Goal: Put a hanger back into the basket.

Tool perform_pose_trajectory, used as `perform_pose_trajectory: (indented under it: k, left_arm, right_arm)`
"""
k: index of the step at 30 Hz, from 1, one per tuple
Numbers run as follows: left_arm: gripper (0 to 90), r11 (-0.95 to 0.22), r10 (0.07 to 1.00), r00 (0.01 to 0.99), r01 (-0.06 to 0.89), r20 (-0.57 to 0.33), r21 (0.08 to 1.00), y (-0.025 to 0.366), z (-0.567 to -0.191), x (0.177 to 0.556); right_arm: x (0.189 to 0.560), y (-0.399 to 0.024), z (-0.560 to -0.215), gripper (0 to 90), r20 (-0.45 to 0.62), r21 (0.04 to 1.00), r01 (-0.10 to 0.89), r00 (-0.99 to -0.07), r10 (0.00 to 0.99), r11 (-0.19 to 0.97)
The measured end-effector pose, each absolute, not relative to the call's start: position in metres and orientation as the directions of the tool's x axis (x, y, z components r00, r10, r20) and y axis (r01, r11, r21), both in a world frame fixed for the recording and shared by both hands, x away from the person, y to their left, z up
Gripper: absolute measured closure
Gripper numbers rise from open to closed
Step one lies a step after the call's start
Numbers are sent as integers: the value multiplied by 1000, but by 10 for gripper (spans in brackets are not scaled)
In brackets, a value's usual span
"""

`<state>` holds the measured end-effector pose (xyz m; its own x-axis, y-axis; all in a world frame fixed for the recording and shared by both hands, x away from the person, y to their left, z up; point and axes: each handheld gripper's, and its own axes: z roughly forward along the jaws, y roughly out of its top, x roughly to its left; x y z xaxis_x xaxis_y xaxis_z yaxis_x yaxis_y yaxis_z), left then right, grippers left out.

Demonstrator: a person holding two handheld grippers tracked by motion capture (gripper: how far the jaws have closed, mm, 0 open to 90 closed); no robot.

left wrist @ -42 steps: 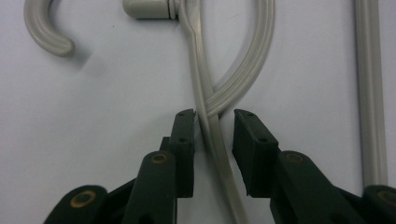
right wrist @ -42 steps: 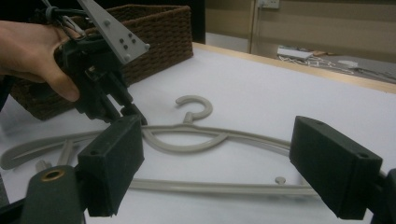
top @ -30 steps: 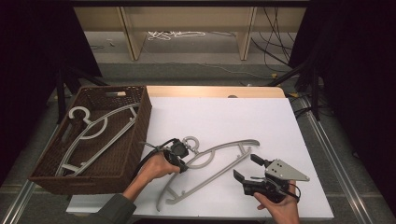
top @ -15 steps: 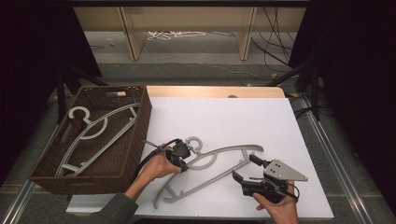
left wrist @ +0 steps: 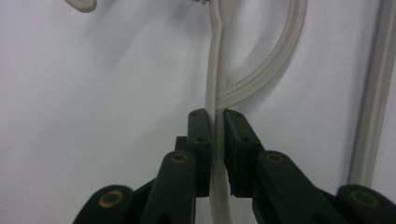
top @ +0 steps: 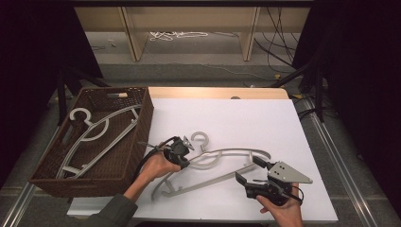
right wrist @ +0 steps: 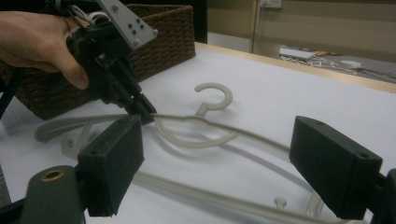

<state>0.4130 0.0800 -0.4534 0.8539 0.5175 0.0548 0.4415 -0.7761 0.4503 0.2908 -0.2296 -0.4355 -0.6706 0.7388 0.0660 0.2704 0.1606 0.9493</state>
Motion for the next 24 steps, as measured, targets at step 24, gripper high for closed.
perform_pose_trajectory:
  k: [24]
  left_arm:
    - [815,-657,604,796,460,52,597,100,-415,414]
  right_arm:
    - [290,-232,-435,186,73,951,272,-657,751,146]
